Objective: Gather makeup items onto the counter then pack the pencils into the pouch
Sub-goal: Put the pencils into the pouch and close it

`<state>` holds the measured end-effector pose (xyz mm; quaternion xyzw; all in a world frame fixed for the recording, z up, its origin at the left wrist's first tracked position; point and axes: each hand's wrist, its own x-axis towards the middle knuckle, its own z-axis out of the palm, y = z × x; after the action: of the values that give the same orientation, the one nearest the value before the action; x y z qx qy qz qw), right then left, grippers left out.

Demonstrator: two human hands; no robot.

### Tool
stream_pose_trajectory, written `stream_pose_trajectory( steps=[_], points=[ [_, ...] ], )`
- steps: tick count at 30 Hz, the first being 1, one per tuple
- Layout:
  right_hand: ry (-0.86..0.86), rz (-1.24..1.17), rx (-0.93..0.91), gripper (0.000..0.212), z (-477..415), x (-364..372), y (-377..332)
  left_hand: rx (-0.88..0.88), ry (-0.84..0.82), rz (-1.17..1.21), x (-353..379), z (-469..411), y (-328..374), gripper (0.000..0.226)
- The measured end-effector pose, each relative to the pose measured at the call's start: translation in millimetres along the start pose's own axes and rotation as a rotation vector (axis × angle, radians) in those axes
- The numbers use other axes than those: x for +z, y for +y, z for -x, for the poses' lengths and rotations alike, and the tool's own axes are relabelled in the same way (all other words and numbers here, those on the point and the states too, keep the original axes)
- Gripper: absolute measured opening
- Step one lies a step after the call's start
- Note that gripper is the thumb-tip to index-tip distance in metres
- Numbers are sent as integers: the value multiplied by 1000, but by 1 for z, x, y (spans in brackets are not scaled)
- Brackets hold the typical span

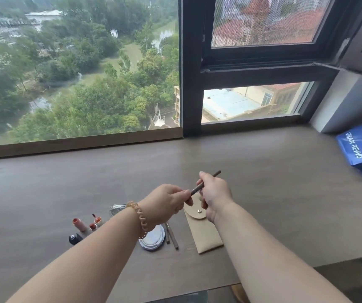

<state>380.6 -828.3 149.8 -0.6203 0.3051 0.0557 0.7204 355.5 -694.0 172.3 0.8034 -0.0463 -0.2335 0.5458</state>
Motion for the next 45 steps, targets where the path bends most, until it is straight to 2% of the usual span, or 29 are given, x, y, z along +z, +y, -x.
stream_pose_trajectory(
  steps=[3,5,8,11,13,15,18,20,22,25,29,35,41,45],
  points=[
    [250,-254,51,27,-21,-28,-23,-56,-66,419,-11,10,-13,35],
    [349,-167,-40,29,-36,-57,-32,-83,18,523,-22,14,-26,31],
    [229,36,-193,33,-39,-61,-22,-165,193,536,-30,11,-38,23],
    [-8,149,-308,18,-28,-43,3,-238,238,536,-25,3,-44,12],
    [-112,331,-404,11,-27,-34,26,-270,253,464,-20,-2,-51,9],
    [-165,616,-549,4,-31,-30,50,-285,276,385,-14,-6,-58,11],
    [-177,1136,-858,36,-33,-29,80,-334,307,184,1,-15,-73,21],
    [-250,1299,-896,68,-32,-30,92,-373,319,-77,10,-20,-82,29],
    [-345,1389,-856,86,-34,-31,105,-389,312,-293,19,-24,-90,34],
    [-435,1485,-839,87,-33,-29,117,-405,284,-455,28,-33,-100,35],
    [-413,1546,-798,79,-33,-25,127,-444,303,-614,34,-43,-113,35],
    [-387,1605,-784,77,-40,-26,136,-454,317,-713,38,-51,-122,34],
    [-383,1558,-794,73,-41,-27,129,-460,316,-716,41,-52,-122,36],
    [-171,1502,-921,52,-55,-28,122,-483,337,-711,40,-56,-119,30]
  ],
)
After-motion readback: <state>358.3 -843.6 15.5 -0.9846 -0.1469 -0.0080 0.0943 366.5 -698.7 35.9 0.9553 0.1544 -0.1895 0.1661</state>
